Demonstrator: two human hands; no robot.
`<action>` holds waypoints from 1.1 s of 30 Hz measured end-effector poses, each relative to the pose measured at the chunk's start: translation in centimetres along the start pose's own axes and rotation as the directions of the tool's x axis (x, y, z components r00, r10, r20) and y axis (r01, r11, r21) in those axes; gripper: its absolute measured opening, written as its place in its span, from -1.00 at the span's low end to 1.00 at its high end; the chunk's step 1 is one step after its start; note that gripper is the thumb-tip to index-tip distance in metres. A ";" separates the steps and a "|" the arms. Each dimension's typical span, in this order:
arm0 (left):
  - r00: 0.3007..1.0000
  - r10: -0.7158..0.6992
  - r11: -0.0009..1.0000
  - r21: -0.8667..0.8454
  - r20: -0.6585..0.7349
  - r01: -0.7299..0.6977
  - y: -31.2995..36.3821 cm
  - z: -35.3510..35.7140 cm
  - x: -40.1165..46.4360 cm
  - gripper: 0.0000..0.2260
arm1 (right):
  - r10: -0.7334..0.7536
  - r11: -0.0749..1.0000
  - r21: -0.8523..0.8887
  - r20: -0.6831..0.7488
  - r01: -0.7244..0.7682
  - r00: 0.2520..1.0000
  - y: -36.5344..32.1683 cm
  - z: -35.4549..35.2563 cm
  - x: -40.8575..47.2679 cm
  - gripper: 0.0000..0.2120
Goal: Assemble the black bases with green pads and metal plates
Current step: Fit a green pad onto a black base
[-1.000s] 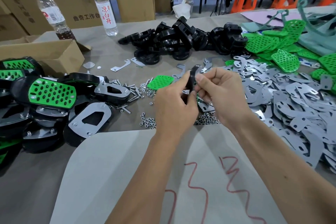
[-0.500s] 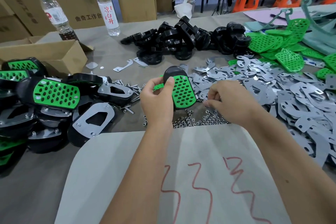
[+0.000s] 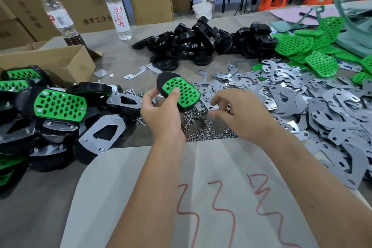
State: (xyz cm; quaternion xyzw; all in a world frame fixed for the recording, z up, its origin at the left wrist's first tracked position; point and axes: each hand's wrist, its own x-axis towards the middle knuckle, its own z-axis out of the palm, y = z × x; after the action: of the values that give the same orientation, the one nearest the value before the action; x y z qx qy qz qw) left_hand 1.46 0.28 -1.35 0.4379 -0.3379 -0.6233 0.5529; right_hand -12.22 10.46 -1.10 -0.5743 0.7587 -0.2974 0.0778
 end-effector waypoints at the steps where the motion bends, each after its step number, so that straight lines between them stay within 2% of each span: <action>1: 1.000 0.001 1.000 -0.005 0.002 -0.001 0.0 -0.1 0.1 -0.68 | -0.023 0.998 -0.052 0.055 0.026 0.998 -0.2 0.1 -0.1 -0.80; 2: 1.000 0.007 1.000 -0.013 0.002 -0.007 0.1 -0.1 0.1 -0.64 | -0.034 0.995 -0.095 0.088 0.042 0.996 -0.6 0.2 -0.2 -0.77; 6: 1.000 0.006 0.997 -0.078 -0.007 -0.007 0.5 -0.3 0.7 -0.56 | -0.160 0.980 -0.113 0.058 0.166 0.985 -2.7 1.6 -0.2 -0.72; 9: 1.000 0.003 0.994 -0.105 -0.014 -0.005 1.0 -0.6 1.1 -0.59 | -0.170 0.960 -0.199 0.143 0.197 0.975 -3.8 2.8 0.4 -0.81; 12: 0.999 -0.041 0.991 -0.125 0.015 0.042 1.3 -0.8 0.9 -0.65 | -0.178 0.965 -0.175 0.117 0.197 0.977 -3.7 3.0 0.4 -0.92; 14: 0.999 -0.043 0.994 -0.099 0.027 0.045 1.3 -0.9 0.7 -0.66 | -0.194 0.979 -0.066 0.030 0.195 0.981 -3.4 2.9 0.3 -0.96; 16: 0.998 -0.021 0.998 -0.062 0.050 0.025 1.2 -0.7 0.5 -0.64 | -0.174 0.979 0.077 -0.163 0.188 0.971 -3.0 2.8 0.0 -0.96; 18: 0.997 -0.002 1.000 -0.022 0.075 0.004 1.0 -0.6 0.4 -0.64 | -0.112 0.970 0.166 -0.355 0.180 0.928 -3.0 2.7 -0.2 -0.92; 21: 0.995 0.037 0.996 0.082 0.094 -0.045 0.6 -0.4 0.0 -0.61 | -0.024 0.952 0.256 -0.478 0.165 0.878 -2.9 2.6 -0.1 -0.92; 24: 0.990 0.090 0.983 0.152 0.110 -0.106 0.3 -0.2 -0.5 -0.60 | -0.066 0.966 0.191 -0.471 0.174 0.880 -3.0 2.9 -0.1 -0.93; 26: 0.976 0.173 0.955 0.221 0.135 -0.200 0.3 -0.2 -0.8 -0.59 | -0.101 0.970 0.157 -0.436 0.186 0.894 -3.1 2.9 -0.1 -0.92; 30: 0.918 0.303 0.873 0.312 0.255 -0.375 0.4 -0.2 -1.6 -0.54 | -0.137 0.981 0.072 -0.389 0.178 0.911 -2.9 2.5 0.1 -0.90; 31: 0.906 0.314 0.858 0.324 0.285 -0.400 0.4 -0.1 -1.8 -0.52 | -0.110 0.986 0.075 -0.387 0.151 0.915 -3.0 2.5 0.1 -0.89; 33: 0.890 0.330 0.839 0.333 0.316 -0.430 0.6 0.1 -2.0 -0.50 | 0.049 0.979 0.203 -0.383 0.033 0.923 -2.8 2.6 0.1 -0.82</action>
State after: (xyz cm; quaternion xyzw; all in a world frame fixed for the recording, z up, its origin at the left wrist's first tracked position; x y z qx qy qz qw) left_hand 1.63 2.16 -0.44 0.3830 -0.6026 -0.4685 0.5204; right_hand -8.74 9.02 -1.65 -0.4903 0.7266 -0.4812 -0.0128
